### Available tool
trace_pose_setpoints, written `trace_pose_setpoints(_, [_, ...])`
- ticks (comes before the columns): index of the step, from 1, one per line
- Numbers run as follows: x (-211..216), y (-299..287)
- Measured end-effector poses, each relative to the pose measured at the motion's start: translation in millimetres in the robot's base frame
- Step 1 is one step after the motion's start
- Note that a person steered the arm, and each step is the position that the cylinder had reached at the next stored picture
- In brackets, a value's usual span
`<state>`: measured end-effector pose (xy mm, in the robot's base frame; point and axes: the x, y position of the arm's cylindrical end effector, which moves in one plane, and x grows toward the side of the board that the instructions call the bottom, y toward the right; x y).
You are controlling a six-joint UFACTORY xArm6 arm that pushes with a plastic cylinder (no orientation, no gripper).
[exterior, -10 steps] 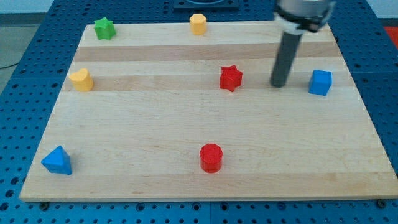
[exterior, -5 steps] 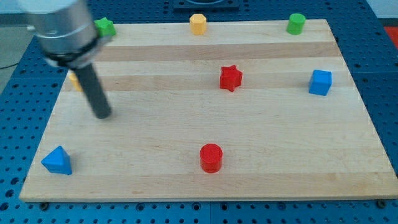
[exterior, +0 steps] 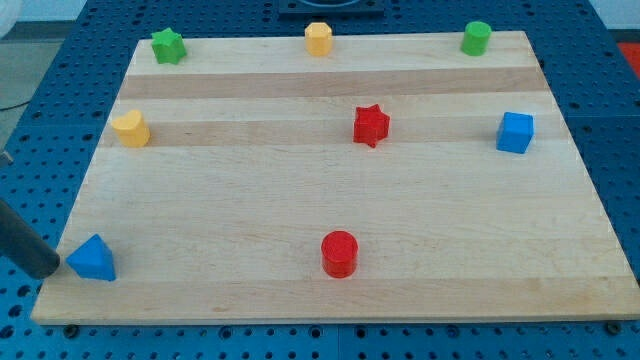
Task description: Move blue triangle to red star
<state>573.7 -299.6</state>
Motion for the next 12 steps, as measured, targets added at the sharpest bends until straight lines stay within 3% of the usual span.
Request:
trace_pose_setpoints(2, [0.2, 69.3])
trace_pose_setpoints(5, [22.0, 78.2])
trace_pose_setpoints(12, [-115.0, 263.7])
